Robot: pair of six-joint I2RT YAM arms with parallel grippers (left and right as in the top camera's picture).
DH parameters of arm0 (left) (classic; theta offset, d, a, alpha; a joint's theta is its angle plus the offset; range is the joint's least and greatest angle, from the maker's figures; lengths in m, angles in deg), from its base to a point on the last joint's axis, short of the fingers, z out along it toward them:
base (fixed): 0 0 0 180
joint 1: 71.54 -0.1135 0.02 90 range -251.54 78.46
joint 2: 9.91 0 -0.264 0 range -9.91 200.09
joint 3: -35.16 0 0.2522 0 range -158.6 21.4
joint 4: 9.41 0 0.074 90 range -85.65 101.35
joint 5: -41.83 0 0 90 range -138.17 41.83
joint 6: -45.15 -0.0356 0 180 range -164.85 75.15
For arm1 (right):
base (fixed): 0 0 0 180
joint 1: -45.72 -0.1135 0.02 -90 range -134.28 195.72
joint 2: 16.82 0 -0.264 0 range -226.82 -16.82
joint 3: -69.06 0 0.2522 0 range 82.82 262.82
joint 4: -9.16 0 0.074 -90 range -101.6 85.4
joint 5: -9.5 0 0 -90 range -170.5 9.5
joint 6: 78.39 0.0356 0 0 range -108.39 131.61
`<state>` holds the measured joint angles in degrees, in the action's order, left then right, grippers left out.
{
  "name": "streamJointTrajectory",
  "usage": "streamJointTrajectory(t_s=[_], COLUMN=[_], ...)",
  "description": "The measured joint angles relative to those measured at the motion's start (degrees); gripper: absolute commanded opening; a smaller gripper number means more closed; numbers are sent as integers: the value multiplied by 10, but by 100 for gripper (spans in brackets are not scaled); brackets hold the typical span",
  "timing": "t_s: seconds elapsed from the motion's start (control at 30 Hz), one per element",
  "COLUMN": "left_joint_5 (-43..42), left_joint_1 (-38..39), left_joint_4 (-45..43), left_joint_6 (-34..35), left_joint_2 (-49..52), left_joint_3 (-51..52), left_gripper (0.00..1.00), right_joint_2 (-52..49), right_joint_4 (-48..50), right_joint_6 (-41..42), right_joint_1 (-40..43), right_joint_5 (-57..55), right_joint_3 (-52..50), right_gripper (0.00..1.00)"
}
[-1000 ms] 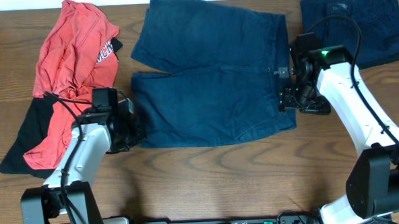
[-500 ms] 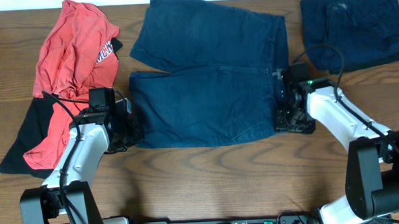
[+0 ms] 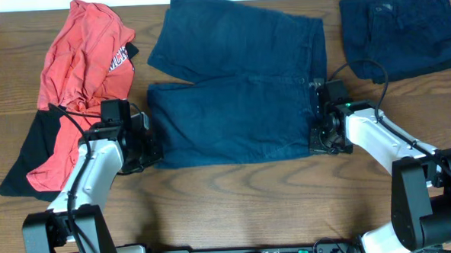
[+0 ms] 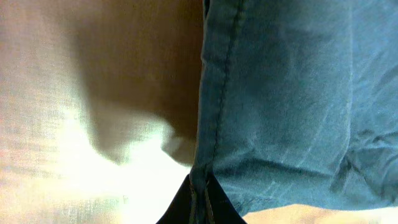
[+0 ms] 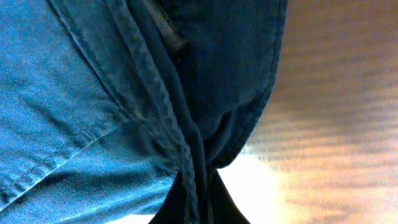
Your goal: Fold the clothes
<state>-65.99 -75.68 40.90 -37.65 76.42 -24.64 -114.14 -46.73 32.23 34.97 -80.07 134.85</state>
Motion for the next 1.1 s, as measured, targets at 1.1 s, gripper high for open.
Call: streamJointTrajectory(t_s=[1.1], left_joint_5=[-7], left_joint_1=[-34], left_joint_4=[250], left_joint_6=[-10], left_joint_2=[-445], left_joint_3=[-190], left_gripper=[6], right_joint_2=[492], right_joint_4=[-253], right_joint_6=[27], right_joint_1=[1], right_joint_5=[29], right_joint_3=[72], right_gripper=[1])
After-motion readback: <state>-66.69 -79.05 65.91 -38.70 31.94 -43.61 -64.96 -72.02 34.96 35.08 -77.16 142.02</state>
